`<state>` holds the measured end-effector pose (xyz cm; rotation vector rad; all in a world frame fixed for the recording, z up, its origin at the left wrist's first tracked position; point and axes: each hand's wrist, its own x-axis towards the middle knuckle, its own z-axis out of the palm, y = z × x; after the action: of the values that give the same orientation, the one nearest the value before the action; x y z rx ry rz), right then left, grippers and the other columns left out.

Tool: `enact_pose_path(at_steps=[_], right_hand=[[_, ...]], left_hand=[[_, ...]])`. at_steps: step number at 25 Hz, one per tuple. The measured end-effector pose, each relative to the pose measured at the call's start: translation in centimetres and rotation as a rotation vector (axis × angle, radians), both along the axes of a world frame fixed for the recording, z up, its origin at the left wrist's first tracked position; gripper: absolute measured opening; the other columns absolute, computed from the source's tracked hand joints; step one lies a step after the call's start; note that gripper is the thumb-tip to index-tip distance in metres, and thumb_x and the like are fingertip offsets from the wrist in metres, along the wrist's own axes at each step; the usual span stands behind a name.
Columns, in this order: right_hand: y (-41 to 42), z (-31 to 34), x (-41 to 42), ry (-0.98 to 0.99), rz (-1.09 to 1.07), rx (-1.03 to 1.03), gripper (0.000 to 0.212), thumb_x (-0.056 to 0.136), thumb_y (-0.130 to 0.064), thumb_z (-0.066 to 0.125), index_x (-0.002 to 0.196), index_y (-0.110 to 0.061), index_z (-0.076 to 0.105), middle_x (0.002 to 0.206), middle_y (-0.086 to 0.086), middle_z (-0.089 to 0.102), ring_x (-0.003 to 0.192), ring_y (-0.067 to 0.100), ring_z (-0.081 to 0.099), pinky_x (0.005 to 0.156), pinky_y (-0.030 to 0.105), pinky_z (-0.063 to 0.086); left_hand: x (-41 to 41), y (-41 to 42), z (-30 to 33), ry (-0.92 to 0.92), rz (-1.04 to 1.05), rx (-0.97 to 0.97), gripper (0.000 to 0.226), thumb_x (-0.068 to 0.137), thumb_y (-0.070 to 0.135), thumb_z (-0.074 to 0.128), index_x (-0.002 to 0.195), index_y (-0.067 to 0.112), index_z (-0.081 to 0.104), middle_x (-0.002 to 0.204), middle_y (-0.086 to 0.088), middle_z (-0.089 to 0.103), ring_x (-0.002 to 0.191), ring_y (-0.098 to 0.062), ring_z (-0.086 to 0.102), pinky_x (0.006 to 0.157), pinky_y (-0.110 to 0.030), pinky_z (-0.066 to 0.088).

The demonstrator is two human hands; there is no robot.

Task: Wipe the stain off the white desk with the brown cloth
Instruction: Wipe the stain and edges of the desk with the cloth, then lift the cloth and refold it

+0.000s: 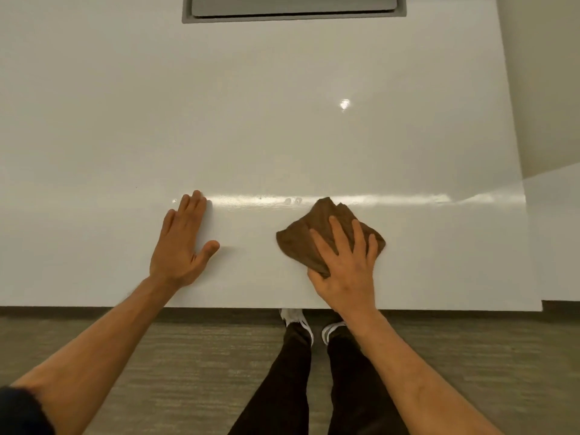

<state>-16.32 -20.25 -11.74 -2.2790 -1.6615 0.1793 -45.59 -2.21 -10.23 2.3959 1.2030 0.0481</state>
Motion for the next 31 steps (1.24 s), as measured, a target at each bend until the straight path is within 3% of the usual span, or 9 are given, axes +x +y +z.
enact_pose_path(at_steps=[4,7,10,12,16,19,22,26,31], right_hand=[[-7.6,-0.2,5.0,-0.073,-0.072,-0.043,0.068,0.082,-0.045,0.063,0.146,-0.025,0.05,0.156,0.014,0.044,0.139,0.046,0.04,0.106,0.063,0.034],[-6.3,0.9,9.4,-0.025,-0.475,-0.009,0.067,0.08,-0.039,0.06,0.145,-0.027,0.049,0.156,0.01,0.045,0.13,0.045,0.046,0.101,0.059,0.039],[0.7,1.3,10.3,0.083,-0.79,-0.006,0.065,0.086,-0.037,0.058,0.15,-0.03,0.046,0.163,0.01,0.037,0.14,0.05,0.036,0.11,0.061,0.028],[5.6,1.5,8.1,0.106,-0.677,-0.03,0.067,0.088,-0.04,0.058,0.153,-0.031,0.044,0.165,0.011,0.033,0.144,0.051,0.03,0.112,0.062,0.025],[10.6,1.8,-0.8,0.101,-0.22,-0.036,0.065,0.086,-0.045,0.062,0.149,-0.036,0.049,0.162,0.007,0.04,0.143,0.048,0.034,0.108,0.057,0.03],[9.4,1.7,-7.1,0.163,0.156,-0.026,0.064,0.078,-0.035,0.071,0.141,-0.037,0.058,0.157,0.002,0.048,0.142,0.045,0.035,0.107,0.055,0.03],[6.1,1.0,-8.8,0.321,0.368,-0.102,0.065,0.076,-0.025,0.076,0.137,-0.039,0.061,0.158,-0.004,0.047,0.15,0.04,0.026,0.117,0.057,0.017],[3.1,1.6,-5.3,0.412,0.504,-0.244,0.066,0.076,-0.012,0.074,0.135,-0.04,0.063,0.16,-0.009,0.043,0.154,0.033,0.021,0.12,0.056,0.01],[-1.3,3.6,2.0,0.445,0.313,-0.352,0.068,0.081,-0.006,0.07,0.137,-0.044,0.06,0.16,-0.022,0.029,0.156,0.027,0.017,0.125,0.053,0.012]], left_hand=[[-0.9,-0.5,-0.1,0.032,0.044,0.011,0.093,0.098,0.075,0.02,0.166,0.013,0.01,0.176,-0.003,0.006,0.162,-0.013,-0.006,0.129,-0.026,-0.007],[-0.7,-0.5,0.0,0.008,0.041,0.003,0.094,0.098,0.075,0.022,0.166,0.014,0.006,0.176,0.0,0.004,0.162,-0.014,-0.005,0.131,-0.033,-0.001],[-0.7,-0.5,-0.2,-0.014,0.052,0.002,0.094,0.098,0.075,0.024,0.166,0.014,0.005,0.176,0.0,0.004,0.163,-0.016,-0.003,0.131,-0.042,0.007],[-1.0,-0.5,-0.5,-0.018,0.056,0.004,0.093,0.098,0.074,0.024,0.166,0.013,0.007,0.176,-0.001,0.004,0.163,-0.017,-0.002,0.131,-0.045,0.009],[-1.0,-0.4,-0.6,-0.013,0.048,0.002,0.095,0.097,0.075,0.021,0.166,0.009,0.011,0.176,-0.003,0.005,0.163,-0.019,-0.001,0.131,-0.045,0.009],[-1.1,-0.4,-0.6,-0.046,0.055,-0.006,0.093,0.099,0.074,0.019,0.166,0.009,0.011,0.175,-0.004,0.007,0.162,-0.016,0.001,0.131,-0.035,0.005],[-0.8,-0.4,0.1,-0.071,0.087,-0.051,0.094,0.098,0.074,0.018,0.166,0.01,0.011,0.175,-0.004,0.009,0.162,-0.018,0.005,0.129,-0.026,0.0],[0.5,-1.3,2.0,-0.081,0.153,-0.148,0.106,0.09,0.085,0.012,0.166,0.01,0.005,0.175,0.0,0.003,0.162,-0.017,-0.001,0.128,-0.028,-0.007],[3.8,-4.7,5.6,-0.132,0.194,-0.222,0.098,0.091,0.081,0.021,0.166,0.02,0.01,0.173,0.008,0.005,0.16,-0.008,-0.007,0.131,-0.037,-0.005]])
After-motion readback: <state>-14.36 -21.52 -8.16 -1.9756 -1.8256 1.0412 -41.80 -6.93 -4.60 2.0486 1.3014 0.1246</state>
